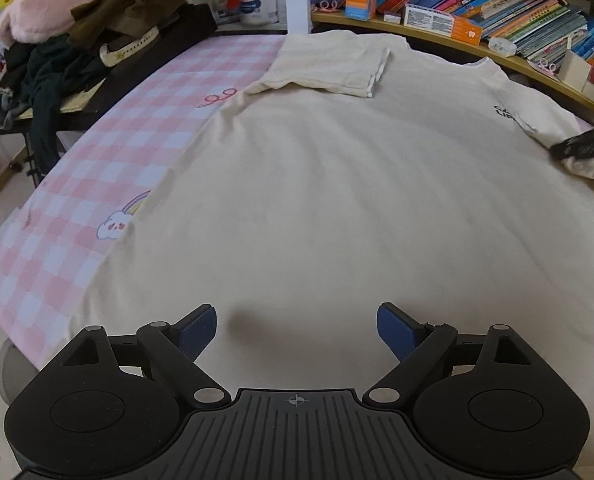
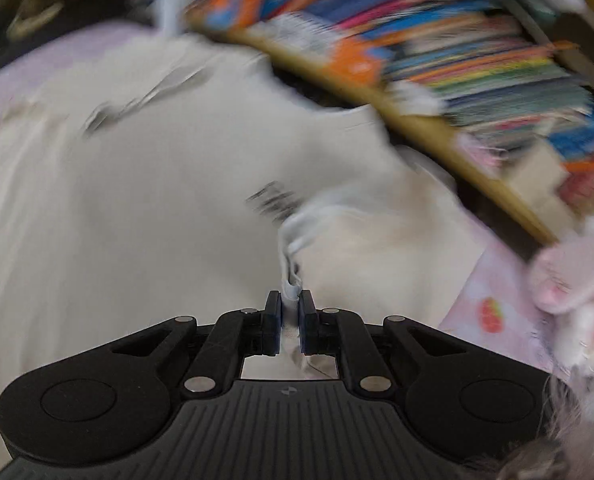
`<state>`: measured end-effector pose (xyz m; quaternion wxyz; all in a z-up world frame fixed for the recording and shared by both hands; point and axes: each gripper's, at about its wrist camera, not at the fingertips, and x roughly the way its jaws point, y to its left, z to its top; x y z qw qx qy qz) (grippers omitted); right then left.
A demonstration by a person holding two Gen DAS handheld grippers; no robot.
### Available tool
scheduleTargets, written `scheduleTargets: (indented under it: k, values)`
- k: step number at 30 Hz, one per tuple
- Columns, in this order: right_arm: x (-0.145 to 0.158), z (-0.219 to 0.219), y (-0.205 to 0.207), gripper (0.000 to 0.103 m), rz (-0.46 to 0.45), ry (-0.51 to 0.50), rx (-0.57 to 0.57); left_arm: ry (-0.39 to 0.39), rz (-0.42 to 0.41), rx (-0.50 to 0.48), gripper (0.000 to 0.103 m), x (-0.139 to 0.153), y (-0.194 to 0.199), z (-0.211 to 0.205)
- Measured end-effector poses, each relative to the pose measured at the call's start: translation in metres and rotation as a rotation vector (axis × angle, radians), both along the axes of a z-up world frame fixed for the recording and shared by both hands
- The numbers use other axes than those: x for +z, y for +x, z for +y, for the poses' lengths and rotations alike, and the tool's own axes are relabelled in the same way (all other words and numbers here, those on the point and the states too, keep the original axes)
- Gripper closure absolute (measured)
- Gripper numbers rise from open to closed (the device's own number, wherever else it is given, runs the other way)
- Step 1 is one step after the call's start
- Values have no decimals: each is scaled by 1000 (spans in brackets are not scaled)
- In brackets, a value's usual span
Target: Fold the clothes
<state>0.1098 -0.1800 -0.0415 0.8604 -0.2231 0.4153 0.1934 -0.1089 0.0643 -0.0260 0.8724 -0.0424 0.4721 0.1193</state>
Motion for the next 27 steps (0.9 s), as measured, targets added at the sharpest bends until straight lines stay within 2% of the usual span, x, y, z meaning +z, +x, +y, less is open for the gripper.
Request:
scheduleTargets:
  k: [3, 4, 5, 10, 14, 18, 27]
  values:
    - [-8, 0, -6, 76, 12, 47, -30, 8, 11, -21, 13, -2, 2, -3]
    - [-7, -2, -8, 62, 10, 73, -46, 11, 15, -27, 13, -2, 3, -4]
    - [-7, -4, -9, 53, 14, 101, -63, 12, 18, -31, 13, -3, 3, -5]
    - [1, -24, -12, 48, 40, 239, -158, 9, 23, -25, 13, -3, 8, -6]
    - [8, -39, -13, 46, 29, 284, -198, 1, 26, -19, 13, -3, 15, -10]
    - [14, -54, -15, 41, 19, 324, -232, 9, 31, -42, 13, -2, 21, -22]
    - [17, -86, -13, 40, 17, 380, -264, 50, 44, -80, 13, 1, 27, -57]
